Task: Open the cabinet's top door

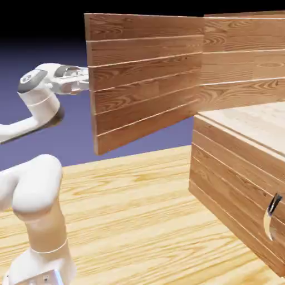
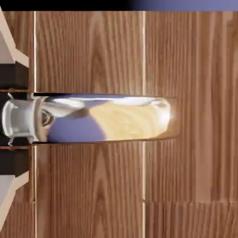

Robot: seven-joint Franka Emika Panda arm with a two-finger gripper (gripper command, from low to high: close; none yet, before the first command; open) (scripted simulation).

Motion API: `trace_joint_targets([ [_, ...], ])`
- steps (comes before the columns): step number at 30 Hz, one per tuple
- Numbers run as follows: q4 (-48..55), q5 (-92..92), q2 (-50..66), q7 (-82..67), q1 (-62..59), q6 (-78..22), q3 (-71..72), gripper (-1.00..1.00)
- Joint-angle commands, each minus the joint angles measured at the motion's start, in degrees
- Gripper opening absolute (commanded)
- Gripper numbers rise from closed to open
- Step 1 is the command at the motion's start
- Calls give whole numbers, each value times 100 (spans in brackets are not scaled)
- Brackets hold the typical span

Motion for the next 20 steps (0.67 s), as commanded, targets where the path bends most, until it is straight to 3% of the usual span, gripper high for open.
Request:
trace_joint_targets([
  [1,206,98,27,-10,-98,-233,131,-100],
  [20,4125,741,438,-405,-2562,-3655,1221,-100],
])
